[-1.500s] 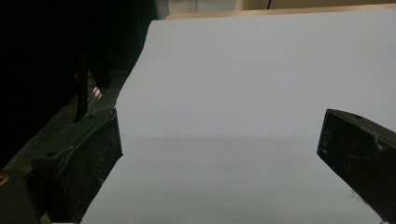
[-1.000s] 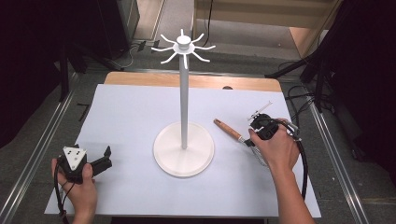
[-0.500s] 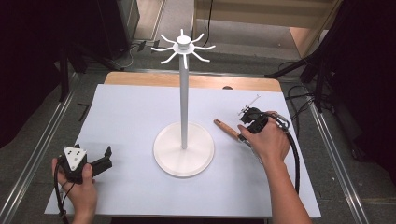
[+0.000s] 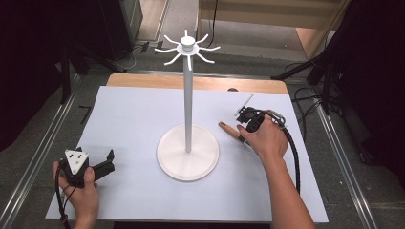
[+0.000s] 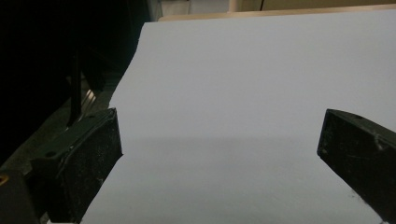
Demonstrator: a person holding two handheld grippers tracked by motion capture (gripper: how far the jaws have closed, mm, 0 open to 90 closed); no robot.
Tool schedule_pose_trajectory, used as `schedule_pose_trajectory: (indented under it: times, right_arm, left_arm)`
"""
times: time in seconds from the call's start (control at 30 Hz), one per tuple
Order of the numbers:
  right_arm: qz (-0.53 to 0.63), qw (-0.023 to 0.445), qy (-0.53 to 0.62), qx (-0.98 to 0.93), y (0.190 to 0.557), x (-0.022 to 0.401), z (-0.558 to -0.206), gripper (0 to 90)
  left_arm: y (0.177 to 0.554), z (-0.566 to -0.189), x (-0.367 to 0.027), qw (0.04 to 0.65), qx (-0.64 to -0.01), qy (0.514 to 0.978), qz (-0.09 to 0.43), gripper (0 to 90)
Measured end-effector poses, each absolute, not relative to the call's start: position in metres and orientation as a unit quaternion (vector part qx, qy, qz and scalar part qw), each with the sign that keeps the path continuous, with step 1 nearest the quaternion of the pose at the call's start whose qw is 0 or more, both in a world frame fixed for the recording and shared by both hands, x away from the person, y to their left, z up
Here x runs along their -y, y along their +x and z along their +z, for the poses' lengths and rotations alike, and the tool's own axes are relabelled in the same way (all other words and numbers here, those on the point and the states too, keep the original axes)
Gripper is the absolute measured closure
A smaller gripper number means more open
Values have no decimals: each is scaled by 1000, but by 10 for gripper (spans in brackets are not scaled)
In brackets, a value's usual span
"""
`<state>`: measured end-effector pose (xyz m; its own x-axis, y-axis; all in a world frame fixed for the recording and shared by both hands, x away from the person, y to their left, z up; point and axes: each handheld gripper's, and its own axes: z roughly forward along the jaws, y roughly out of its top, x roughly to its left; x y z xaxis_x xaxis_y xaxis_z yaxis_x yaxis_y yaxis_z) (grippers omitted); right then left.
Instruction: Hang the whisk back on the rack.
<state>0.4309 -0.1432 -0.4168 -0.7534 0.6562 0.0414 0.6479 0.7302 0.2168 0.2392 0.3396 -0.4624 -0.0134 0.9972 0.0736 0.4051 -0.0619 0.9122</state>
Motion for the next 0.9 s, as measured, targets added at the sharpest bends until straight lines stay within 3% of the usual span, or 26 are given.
schedule_pose_trajectory:
  times: [0.9]
  right_arm:
    - [48, 2, 354, -934, 449, 129, -433, 698]
  left_arm:
    - [241, -463, -339, 362, -581, 605, 406, 3]
